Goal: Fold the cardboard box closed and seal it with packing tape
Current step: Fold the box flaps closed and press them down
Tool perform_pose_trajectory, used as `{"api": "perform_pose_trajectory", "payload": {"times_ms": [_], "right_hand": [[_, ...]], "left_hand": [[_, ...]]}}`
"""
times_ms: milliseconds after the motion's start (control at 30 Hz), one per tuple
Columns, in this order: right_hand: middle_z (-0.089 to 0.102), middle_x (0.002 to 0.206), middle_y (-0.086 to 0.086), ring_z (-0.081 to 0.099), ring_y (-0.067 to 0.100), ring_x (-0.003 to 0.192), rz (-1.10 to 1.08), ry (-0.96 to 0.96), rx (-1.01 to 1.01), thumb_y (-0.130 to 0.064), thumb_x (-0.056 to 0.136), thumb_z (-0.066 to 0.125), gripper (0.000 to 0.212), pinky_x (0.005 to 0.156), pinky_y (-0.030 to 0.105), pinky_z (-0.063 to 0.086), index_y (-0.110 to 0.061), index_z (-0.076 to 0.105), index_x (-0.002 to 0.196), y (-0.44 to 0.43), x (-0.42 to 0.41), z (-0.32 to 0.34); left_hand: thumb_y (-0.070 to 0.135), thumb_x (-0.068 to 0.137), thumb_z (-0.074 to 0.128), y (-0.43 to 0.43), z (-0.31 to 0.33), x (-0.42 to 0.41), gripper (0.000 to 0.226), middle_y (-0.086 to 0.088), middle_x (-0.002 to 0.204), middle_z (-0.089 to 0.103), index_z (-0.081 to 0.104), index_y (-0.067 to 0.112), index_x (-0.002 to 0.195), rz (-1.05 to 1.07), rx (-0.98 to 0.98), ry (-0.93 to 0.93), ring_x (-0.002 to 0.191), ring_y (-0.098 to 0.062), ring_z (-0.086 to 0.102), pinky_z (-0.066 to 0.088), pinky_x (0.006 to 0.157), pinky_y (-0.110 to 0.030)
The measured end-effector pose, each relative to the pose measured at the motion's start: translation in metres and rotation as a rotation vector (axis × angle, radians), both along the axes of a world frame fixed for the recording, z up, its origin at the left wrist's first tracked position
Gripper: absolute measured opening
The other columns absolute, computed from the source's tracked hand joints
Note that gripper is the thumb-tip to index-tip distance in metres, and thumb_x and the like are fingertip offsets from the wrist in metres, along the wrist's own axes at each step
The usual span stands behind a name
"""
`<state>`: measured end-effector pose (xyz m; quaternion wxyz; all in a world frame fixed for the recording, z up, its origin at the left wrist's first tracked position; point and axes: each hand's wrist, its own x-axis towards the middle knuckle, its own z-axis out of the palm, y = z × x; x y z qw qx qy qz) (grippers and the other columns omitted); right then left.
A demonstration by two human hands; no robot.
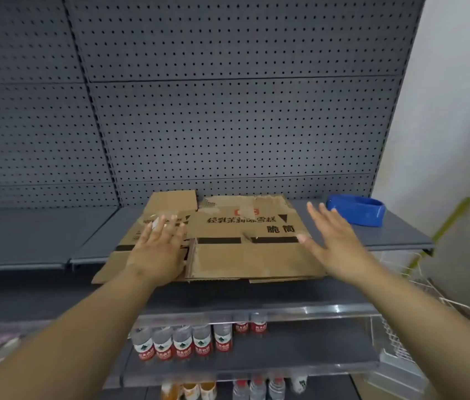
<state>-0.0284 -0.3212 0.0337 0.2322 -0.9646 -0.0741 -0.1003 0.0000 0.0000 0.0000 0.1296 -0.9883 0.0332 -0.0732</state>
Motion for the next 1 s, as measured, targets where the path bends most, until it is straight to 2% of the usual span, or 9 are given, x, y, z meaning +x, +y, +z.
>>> {"api": "perform_pose_trajectory", "payload": {"times_ms": [300, 400, 467, 533, 633, 733, 833, 933, 1000], "right_hand": [[-0.005, 0.16, 0.0, -0.006, 0.025, 0.146, -0.152, 0.205, -0.235, -0.058, 0.094, 0.026, 0.068, 0.116, 0.046, 0.001, -0.035, -0.007, 0.149, 0.015, 0.062, -0.049], [-0.007, 0.159, -0.001, -0.009, 0.028, 0.146, -0.172, 0.308, -0.266, -0.063, 0.092, 0.022, 0.068, 0.117, 0.047, 0.001, -0.038, -0.006, 0.148, 0.02, 0.076, -0.058], [-0.003, 0.16, -0.002, -0.006, 0.03, 0.146, -0.173, 0.368, -0.245, -0.065, 0.09, 0.022, 0.068, 0.118, 0.048, 0.004, -0.039, 0.001, 0.149, 0.024, 0.084, -0.06], [0.004, 0.159, 0.0, 0.001, 0.032, 0.145, -0.171, 0.408, -0.234, -0.066, 0.09, 0.024, 0.067, 0.116, 0.049, 0.012, -0.039, 0.006, 0.149, 0.03, 0.091, -0.061], [0.01, 0.157, 0.001, 0.012, 0.034, 0.142, -0.171, 0.456, -0.227, -0.066, 0.089, 0.027, 0.067, 0.113, 0.049, 0.022, -0.038, 0.01, 0.148, 0.036, 0.101, -0.06], [0.004, 0.158, 0.002, 0.012, 0.038, 0.142, -0.18, 0.514, -0.248, -0.069, 0.087, 0.028, 0.072, 0.114, 0.05, 0.022, -0.038, 0.008, 0.149, 0.038, 0.107, -0.063], [0.0, 0.159, 0.005, 0.015, 0.037, 0.142, -0.181, 0.541, -0.281, -0.072, 0.085, 0.029, 0.076, 0.114, 0.049, 0.022, -0.037, 0.006, 0.149, 0.036, 0.11, -0.066], [0.002, 0.159, 0.005, 0.02, 0.034, 0.141, -0.179, 0.522, -0.263, -0.071, 0.084, 0.031, 0.076, 0.114, 0.047, 0.024, -0.038, 0.007, 0.149, 0.035, 0.112, -0.063], [0.004, 0.159, 0.003, 0.02, 0.034, 0.141, -0.183, 0.502, -0.213, -0.07, 0.085, 0.033, 0.075, 0.113, 0.046, 0.024, -0.039, 0.009, 0.148, 0.036, 0.114, -0.058]], "left_hand": [[0.052, 0.085, 0.037, 0.005, -0.018, 0.043, 0.083, -0.012, 0.157, -0.012, -0.011, 0.025, 0.148, 0.096, -0.045, 0.232, 0.143, -0.034, -0.012, -0.009, 0.114, -0.05], [0.051, 0.086, 0.037, 0.005, -0.023, 0.056, 0.081, -0.011, 0.158, -0.001, -0.01, 0.03, 0.148, 0.105, -0.101, 0.278, 0.143, -0.039, -0.001, 0.001, 0.115, -0.054], [0.05, 0.084, 0.041, 0.009, -0.024, 0.066, 0.083, -0.008, 0.157, 0.007, -0.01, 0.032, 0.147, 0.099, -0.159, 0.335, 0.142, -0.038, 0.011, 0.017, 0.113, -0.055], [0.047, 0.084, 0.042, 0.012, -0.021, 0.073, 0.084, -0.007, 0.156, 0.014, -0.012, 0.033, 0.146, 0.091, -0.194, 0.399, 0.139, -0.032, 0.023, 0.03, 0.108, -0.052], [0.04, 0.088, 0.043, 0.011, -0.013, 0.079, 0.083, -0.009, 0.154, 0.021, -0.013, 0.029, 0.147, 0.067, -0.187, 0.454, 0.135, -0.028, 0.032, 0.034, 0.107, -0.044], [0.03, 0.09, 0.046, 0.003, -0.005, 0.082, 0.083, -0.013, 0.147, 0.032, -0.012, 0.024, 0.148, 0.035, -0.16, 0.501, 0.127, -0.028, 0.042, 0.038, 0.101, -0.036], [0.022, 0.089, 0.05, -0.007, -0.003, 0.085, 0.084, -0.011, 0.127, 0.051, -0.008, 0.022, 0.149, 0.005, -0.127, 0.52, 0.11, -0.025, 0.053, 0.045, 0.092, -0.034], [0.01, 0.089, 0.048, -0.012, 0.001, 0.087, 0.081, -0.01, 0.126, 0.051, -0.005, 0.023, 0.149, -0.013, -0.116, 0.515, 0.107, -0.025, 0.053, 0.046, 0.083, -0.03], [0.006, 0.09, 0.045, -0.013, 0.005, 0.089, 0.08, -0.011, 0.133, 0.047, -0.004, 0.023, 0.15, -0.036, -0.091, 0.496, 0.113, -0.026, 0.052, 0.045, 0.088, -0.031]]}}
